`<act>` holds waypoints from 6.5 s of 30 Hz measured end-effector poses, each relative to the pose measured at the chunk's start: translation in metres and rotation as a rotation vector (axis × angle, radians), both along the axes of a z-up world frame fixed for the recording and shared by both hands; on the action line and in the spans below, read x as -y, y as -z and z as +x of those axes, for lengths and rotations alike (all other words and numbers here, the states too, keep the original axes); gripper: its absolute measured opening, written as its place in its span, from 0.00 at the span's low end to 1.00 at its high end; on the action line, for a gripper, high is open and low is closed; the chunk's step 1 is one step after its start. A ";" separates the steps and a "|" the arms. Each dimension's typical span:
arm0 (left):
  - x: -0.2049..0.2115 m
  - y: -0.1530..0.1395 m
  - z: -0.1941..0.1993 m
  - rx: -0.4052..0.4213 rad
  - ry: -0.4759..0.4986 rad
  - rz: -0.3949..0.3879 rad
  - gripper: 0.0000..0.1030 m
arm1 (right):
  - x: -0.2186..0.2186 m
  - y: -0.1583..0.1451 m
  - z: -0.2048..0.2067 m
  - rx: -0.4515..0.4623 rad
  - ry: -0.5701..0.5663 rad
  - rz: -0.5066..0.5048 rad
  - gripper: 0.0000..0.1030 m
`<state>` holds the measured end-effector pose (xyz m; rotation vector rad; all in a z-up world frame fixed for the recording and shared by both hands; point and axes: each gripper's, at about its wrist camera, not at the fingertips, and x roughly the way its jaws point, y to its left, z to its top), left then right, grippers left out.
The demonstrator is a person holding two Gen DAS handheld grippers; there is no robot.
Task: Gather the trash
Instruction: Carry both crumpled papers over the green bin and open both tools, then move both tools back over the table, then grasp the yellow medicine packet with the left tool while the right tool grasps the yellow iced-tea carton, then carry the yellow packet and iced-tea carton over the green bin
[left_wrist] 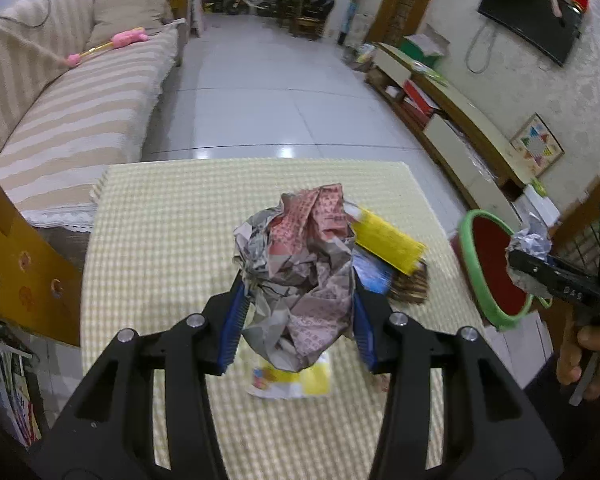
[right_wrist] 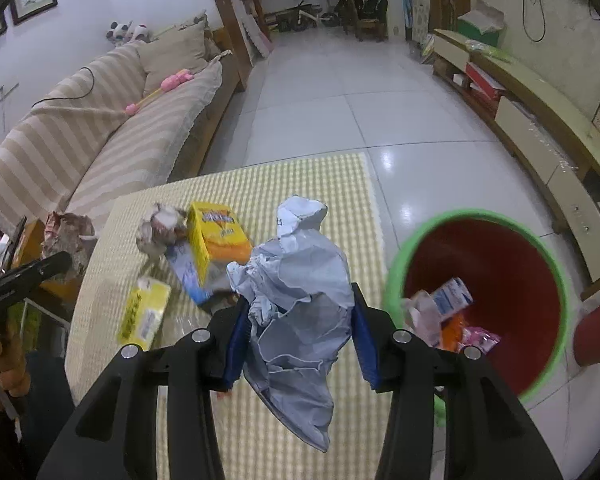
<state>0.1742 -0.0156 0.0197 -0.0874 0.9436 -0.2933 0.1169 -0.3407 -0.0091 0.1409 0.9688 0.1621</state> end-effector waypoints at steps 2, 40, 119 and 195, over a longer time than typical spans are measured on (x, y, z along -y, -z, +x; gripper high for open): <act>0.011 -0.001 -0.005 0.000 0.017 -0.010 0.43 | 0.007 0.000 -0.010 -0.006 0.012 0.003 0.43; 0.289 0.008 0.013 -0.078 0.469 -0.113 0.45 | 0.185 0.014 -0.011 -0.005 0.398 0.118 0.43; 0.002 0.068 -0.014 -0.153 -0.079 -0.055 0.94 | -0.017 0.019 0.039 0.022 -0.046 0.016 0.90; -0.021 0.050 -0.030 -0.082 -0.099 -0.030 0.55 | -0.045 0.004 0.016 0.002 -0.172 0.211 0.60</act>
